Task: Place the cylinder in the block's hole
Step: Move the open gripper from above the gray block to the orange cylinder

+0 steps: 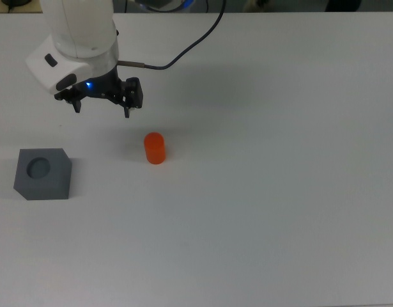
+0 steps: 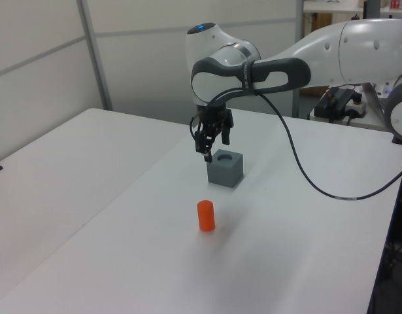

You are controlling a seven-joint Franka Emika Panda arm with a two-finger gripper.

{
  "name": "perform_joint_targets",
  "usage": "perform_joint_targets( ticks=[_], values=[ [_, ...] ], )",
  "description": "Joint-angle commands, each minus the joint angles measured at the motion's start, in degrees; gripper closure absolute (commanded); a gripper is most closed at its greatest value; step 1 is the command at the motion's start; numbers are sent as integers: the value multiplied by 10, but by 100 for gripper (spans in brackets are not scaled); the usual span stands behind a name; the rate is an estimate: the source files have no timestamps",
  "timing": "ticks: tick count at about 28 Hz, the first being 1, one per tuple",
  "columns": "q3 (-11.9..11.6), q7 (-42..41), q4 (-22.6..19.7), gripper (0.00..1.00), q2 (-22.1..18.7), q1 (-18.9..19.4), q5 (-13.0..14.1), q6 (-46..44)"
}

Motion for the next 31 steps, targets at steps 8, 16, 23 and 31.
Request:
perform_joint_targets(
  ticks=[8, 16, 23, 31],
  values=[
    [6, -12, -30, 0, -10, 4, -8, -3],
    [6, -12, -128, 0, -59, 8, -8, 103],
    [11, -29, -187, 0, -80, 8, -6, 163],
    [38, -33, -198, 0, -56, 7, -5, 191]
  ],
)
